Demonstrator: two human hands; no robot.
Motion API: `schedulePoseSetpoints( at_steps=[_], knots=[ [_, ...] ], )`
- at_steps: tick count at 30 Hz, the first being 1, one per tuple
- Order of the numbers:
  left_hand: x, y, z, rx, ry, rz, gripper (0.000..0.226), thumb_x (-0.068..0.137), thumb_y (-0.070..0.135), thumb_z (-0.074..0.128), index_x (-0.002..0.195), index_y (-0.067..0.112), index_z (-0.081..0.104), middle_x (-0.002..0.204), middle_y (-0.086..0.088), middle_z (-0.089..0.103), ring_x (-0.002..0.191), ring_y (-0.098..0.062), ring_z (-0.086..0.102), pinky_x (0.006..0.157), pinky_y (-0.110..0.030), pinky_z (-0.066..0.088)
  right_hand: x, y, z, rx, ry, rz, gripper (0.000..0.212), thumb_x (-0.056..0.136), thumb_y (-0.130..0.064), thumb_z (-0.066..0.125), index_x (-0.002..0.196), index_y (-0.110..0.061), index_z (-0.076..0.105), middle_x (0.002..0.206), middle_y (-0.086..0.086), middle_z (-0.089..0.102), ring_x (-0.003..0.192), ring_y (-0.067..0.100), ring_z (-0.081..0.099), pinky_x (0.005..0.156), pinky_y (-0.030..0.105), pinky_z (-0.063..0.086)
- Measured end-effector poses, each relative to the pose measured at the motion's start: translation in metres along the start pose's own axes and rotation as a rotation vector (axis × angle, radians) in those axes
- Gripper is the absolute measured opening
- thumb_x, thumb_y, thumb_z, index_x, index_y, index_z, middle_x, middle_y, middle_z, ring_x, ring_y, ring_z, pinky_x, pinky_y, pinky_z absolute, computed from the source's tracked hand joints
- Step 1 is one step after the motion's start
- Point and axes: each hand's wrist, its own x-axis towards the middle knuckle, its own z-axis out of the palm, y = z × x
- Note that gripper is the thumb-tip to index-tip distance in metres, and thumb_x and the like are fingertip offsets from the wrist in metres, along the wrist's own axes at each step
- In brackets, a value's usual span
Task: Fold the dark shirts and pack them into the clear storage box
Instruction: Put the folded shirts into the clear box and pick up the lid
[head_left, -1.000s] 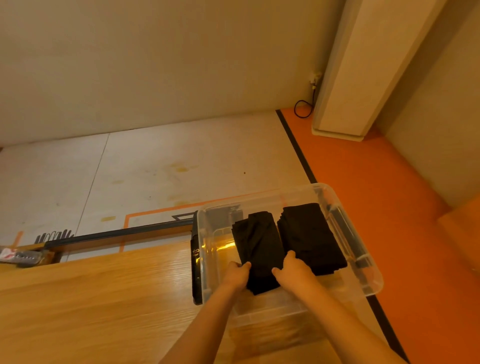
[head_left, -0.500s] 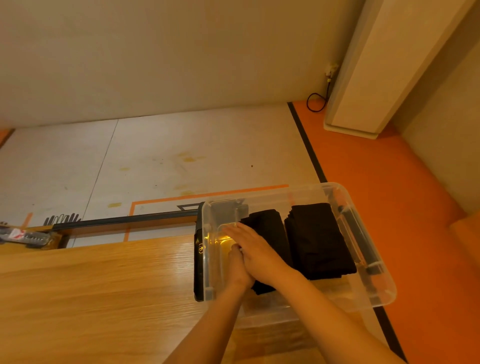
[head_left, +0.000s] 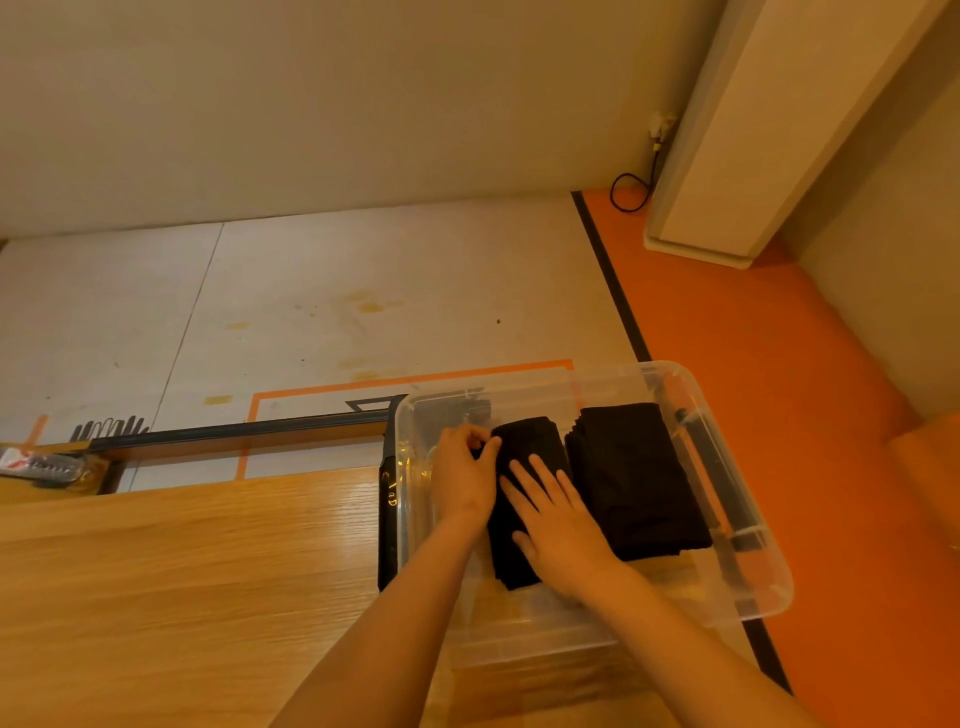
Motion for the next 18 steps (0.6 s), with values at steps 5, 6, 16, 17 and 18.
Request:
schedulePoseSetpoints(
  at_steps=[5,6,16,17,18],
  knots=[
    [-0.003,-0.005,0.002,-0.074,-0.004,-0.128,0.007,0.097,0.017,0.055,0.090,0.015,0.053,0.081,0.006,0.053,0.071,-0.003,0.050,0.058,-0.013,0.037,-0.002,0.007,0.006,-0.081,-0.061,-0.038,0.067,0.083,-0.050,0.029,0.139,-0.018,0.048,0.148,0.007,0.043,0.138,0.028,0.032,0.110,0.043,0.019],
    [-0.003,-0.008,0.002,-0.079,-0.012,-0.152,0.006,0.097,0.016,0.055,0.091,0.014,0.054,0.081,0.006,0.053,0.071,-0.003,0.050,0.058,-0.013,0.037,-0.002,0.006,0.003,-0.095,-0.100,-0.038,0.075,0.083,-0.051,0.014,0.148,-0.018,0.030,0.156,0.008,0.025,0.144,0.030,0.015,0.115,0.043,0.007],
    [0.010,-0.014,0.006,-0.384,0.054,-0.364,0.009,0.096,0.014,0.055,0.089,0.015,0.060,0.087,-0.002,0.061,0.073,-0.013,0.056,0.063,-0.021,0.043,-0.004,0.022,0.009,-0.158,-0.209,-0.111,0.064,0.098,-0.056,0.007,0.146,-0.023,0.033,0.146,0.006,0.045,0.138,0.027,0.027,0.109,0.042,0.012],
    [0.011,-0.015,0.006,-0.377,0.052,-0.374,0.009,0.096,0.014,0.054,0.090,0.014,0.060,0.087,-0.002,0.060,0.073,-0.013,0.056,0.063,-0.021,0.043,-0.004,0.023,0.009,-0.168,-0.198,-0.119,0.065,0.098,-0.057,0.003,0.149,-0.024,0.027,0.147,0.006,0.044,0.139,0.027,0.027,0.109,0.042,0.012],
    [0.013,-0.015,0.007,-0.357,0.045,-0.381,0.009,0.097,0.014,0.052,0.091,0.014,0.060,0.087,-0.003,0.059,0.073,-0.013,0.055,0.063,-0.021,0.043,-0.004,0.025,0.010,-0.183,-0.180,-0.130,0.066,0.097,-0.058,0.002,0.150,-0.026,0.024,0.148,0.006,0.043,0.139,0.027,0.026,0.109,0.042,0.013]
  ],
)
